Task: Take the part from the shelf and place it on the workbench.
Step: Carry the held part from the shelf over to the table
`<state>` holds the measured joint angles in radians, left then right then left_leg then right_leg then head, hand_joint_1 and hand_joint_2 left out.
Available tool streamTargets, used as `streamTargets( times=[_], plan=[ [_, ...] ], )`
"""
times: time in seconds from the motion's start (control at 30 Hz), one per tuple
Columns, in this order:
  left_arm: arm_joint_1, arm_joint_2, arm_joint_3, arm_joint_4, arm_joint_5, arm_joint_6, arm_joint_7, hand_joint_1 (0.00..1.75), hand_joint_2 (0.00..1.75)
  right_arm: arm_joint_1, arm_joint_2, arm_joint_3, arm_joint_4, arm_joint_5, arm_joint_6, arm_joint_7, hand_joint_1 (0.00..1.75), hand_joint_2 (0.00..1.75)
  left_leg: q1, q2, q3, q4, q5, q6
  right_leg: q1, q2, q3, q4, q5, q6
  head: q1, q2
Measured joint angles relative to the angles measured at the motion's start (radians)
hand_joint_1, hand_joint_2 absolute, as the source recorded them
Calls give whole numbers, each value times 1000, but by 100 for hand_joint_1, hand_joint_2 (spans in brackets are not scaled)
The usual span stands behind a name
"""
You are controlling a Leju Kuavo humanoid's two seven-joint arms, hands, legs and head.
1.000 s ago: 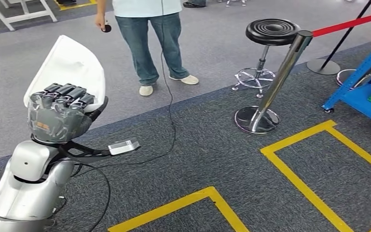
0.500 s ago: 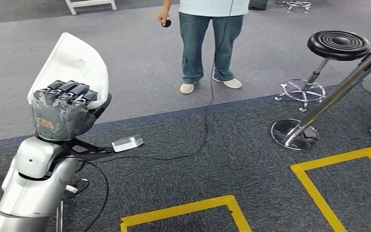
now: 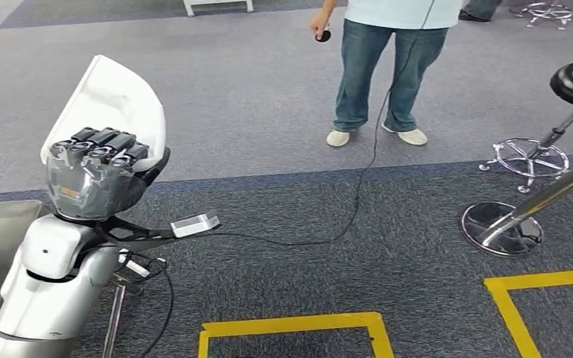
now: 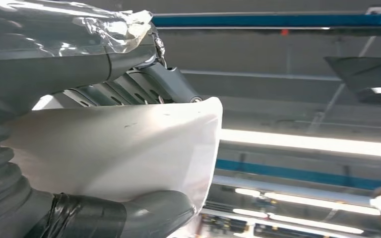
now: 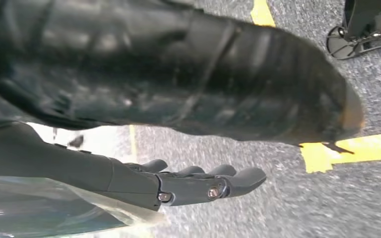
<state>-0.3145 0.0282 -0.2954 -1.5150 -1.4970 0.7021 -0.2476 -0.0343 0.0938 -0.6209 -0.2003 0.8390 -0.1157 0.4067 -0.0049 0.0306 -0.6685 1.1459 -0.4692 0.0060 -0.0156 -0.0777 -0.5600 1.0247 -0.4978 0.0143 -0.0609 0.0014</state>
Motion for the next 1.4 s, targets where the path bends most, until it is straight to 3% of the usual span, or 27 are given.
streamTargets(
  times=[0.07,0.1,0.17,0.23,0.3,0.37,0.4,0.43,0.5,0.57,0.6,0.7,0.8,0.9,1.1,1.4],
  plan=[
    [-3,-1,-1,0,-1,0,4,175,175,0,0,1,0,6,-5,0,0,0,-14,41,47,-96,23,13,4,-21,6,0,-7,9,0,0],
    [-4,-1,-1,0,-2,0,6,175,175,-1,0,2,0,8,-8,0,0,0,-20,47,53,-111,20,19,5,-33,8,-1,-9,14,0,0],
    [-3,1,-2,0,-3,0,10,175,175,-4,0,4,0,12,-13,-1,0,0,-20,24,53,-121,23,29,4,-48,11,-2,-14,24,1,0],
    [-5,1,-2,0,-4,0,12,175,175,-7,0,6,0,14,-16,-3,0,0,-13,0,59,-131,28,39,1,-4,-4,33,-41,32,4,0],
    [-8,0,-2,0,-4,0,13,175,175,-7,0,7,0,15,-16,-6,0,0,-8,-24,62,-135,29,46,-2,57,-62,148,-95,35,10,0],
    [-7,-2,-4,1,-4,0,14,175,175,-3,0,8,0,15,-14,-8,0,0,-7,-52,63,-134,28,49,-2,74,-130,264,-128,37,13,0],
    [-6,-2,-4,1,-4,0,14,175,175,-2,0,8,0,15,-14,-7,0,0,-7,-68,63,-133,27,49,-2,76,-144,277,-117,38,13,0],
    [-5,-2,-4,1,-3,0,14,175,175,-1,0,8,0,16,-13,-7,0,0,-6,-83,64,-131,26,48,-3,78,-139,251,-88,38,14,0],
    [-5,-2,-4,1,-2,0,15,175,175,-1,0,8,0,17,-12,-6,0,0,-3,-107,66,-125,21,42,-5,89,-91,125,-11,39,15,0],
    [-5,-2,-4,1,-1,0,16,175,175,-6,0,9,1,17,-11,-7,0,0,-4,-121,61,-114,16,33,-8,103,-46,27,20,37,17,0],
    [-5,-1,-4,1,-1,0,17,175,175,-8,0,9,1,18,-11,-8,0,0,-6,-126,57,-111,16,35,-9,107,-38,12,18,35,17,0],
    [-3,0,-5,1,-1,-1,18,175,175,-11,0,10,1,21,-12,-9,0,0,-8,-126,56,-115,21,54,-8,110,-34,4,21,32,16,0],
    [-4,0,-5,1,-1,-1,19,175,175,-10,0,9,1,24,-13,-13,0,0,-8,-120,63,-124,22,57,-6,116,-32,1,22,28,16,0],
    [-4,0,-4,1,1,-1,19,175,175,-10,0,10,1,27,-13,-17,0,0,-8,-119,67,-132,23,53,-6,117,-31,-1,22,23,16,0],
    [-4,0,-4,1,6,-1,16,175,175,-10,0,9,1,29,-13,-18,0,0,-7,-119,70,-140,25,24,-6,116,-31,-2,22,21,16,0],
    [-4,-1,3,1,5,-1,8,175,175,-10,0,9,1,34,-14,-20,0,0,-6,-119,73,-143,26,22,-6,116,-21,-15,25,22,17,0]
  ],
)
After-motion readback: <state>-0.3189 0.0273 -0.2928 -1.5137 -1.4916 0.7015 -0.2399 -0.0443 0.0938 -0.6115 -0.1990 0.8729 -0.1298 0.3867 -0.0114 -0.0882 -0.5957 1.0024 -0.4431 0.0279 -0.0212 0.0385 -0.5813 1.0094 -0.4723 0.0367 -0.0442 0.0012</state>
